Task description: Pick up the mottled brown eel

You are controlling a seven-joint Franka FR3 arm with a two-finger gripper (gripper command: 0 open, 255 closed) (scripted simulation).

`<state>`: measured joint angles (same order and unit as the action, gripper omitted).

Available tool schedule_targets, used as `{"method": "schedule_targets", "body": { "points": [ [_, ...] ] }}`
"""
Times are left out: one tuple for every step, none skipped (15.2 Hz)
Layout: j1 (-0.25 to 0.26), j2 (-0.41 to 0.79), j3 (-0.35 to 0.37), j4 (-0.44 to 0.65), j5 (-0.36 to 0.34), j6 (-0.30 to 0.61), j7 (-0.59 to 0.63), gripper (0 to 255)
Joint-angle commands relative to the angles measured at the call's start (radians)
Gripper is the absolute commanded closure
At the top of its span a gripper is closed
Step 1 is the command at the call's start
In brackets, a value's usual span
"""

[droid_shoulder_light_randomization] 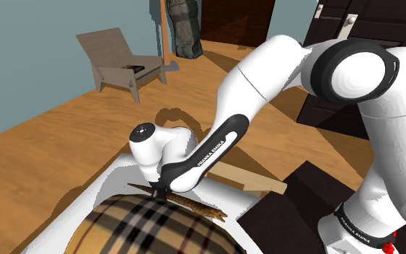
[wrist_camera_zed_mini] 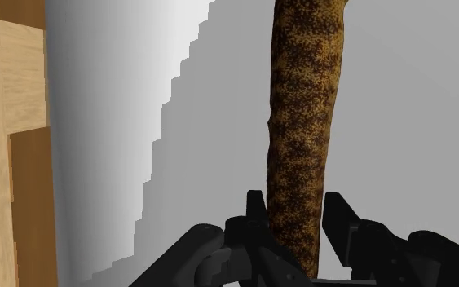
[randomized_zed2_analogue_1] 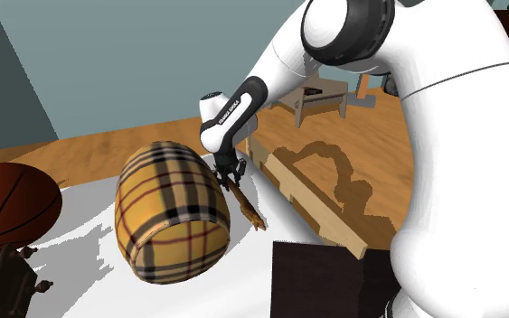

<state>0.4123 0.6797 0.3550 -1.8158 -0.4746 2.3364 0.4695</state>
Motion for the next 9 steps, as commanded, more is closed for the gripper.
{"method": "schedule_targets", "body": {
  "points": [
    [-0.004,-0.009,0.003,-0.004,0.004,-0.008,-0.003,255],
    [-0.006,-0.020,0.007,-0.006,0.009,-0.016,-0.007,255],
    [-0.009,-0.030,0.010,-0.007,0.014,-0.024,-0.011,255],
    [-0.012,-0.040,0.014,-0.009,0.019,-0.031,-0.014,255],
    [-0.014,-0.050,0.018,-0.010,0.024,-0.040,-0.018,255],
    [-0.017,-0.059,0.022,-0.011,0.029,-0.048,-0.022,255],
    [-0.020,-0.069,0.026,-0.012,0.034,-0.056,-0.025,255],
    [-0.022,-0.079,0.029,-0.013,0.039,-0.064,-0.029,255],
    [-0.025,-0.088,0.033,-0.014,0.044,-0.073,-0.033,255]
  ]
}}
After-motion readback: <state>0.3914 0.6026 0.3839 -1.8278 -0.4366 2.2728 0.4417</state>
